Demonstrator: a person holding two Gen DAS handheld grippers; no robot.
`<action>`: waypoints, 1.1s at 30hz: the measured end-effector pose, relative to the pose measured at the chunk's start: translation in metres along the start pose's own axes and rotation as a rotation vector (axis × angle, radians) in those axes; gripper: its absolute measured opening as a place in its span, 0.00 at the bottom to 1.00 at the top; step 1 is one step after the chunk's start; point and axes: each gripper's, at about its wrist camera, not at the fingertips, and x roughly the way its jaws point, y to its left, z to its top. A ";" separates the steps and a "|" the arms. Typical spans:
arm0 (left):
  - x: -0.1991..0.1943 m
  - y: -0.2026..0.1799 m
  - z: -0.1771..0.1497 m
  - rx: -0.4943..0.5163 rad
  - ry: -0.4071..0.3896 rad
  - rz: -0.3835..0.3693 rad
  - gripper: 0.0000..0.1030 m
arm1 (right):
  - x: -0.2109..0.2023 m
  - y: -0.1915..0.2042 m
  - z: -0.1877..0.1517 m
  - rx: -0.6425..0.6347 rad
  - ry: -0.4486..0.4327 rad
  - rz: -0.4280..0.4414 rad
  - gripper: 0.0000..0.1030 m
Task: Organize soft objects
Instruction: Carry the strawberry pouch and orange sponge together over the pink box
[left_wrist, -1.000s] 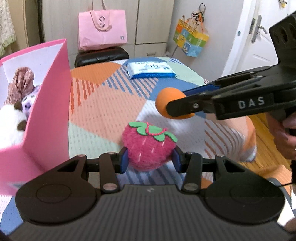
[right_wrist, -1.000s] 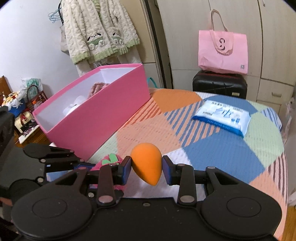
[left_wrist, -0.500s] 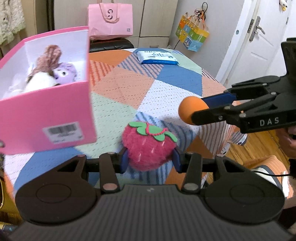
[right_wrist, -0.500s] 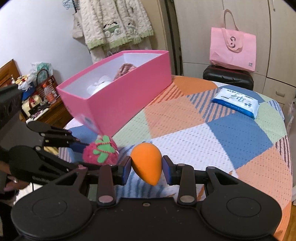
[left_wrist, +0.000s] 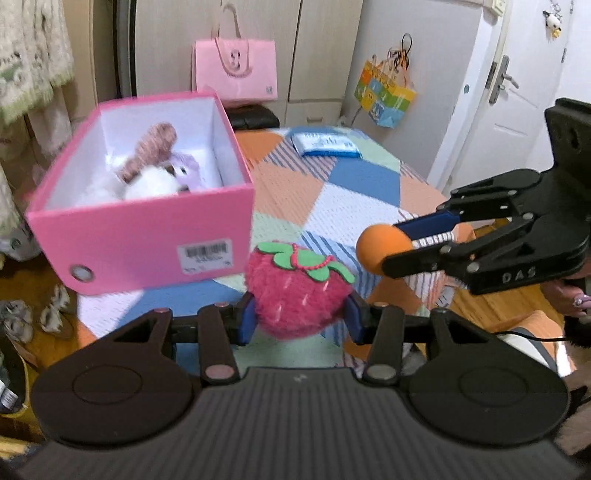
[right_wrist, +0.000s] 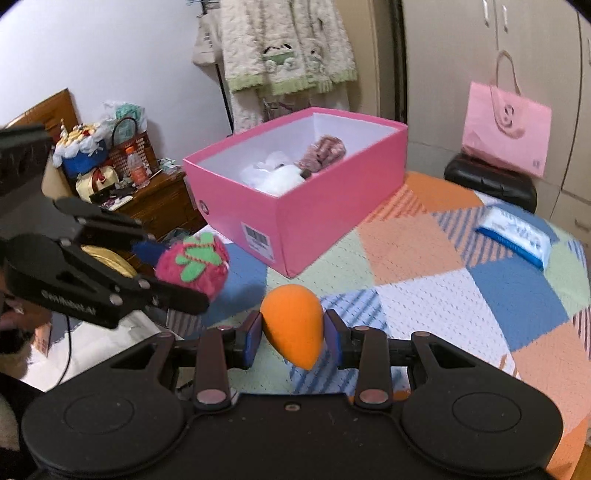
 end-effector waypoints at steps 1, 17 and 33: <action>-0.005 0.001 0.001 0.002 -0.007 -0.001 0.45 | 0.000 0.004 0.003 0.000 -0.004 0.000 0.40; -0.035 0.046 0.058 0.036 -0.113 0.001 0.45 | 0.009 0.019 0.086 -0.046 -0.123 -0.004 0.40; 0.064 0.149 0.127 -0.118 -0.046 0.154 0.45 | 0.129 -0.055 0.173 0.035 -0.079 -0.027 0.40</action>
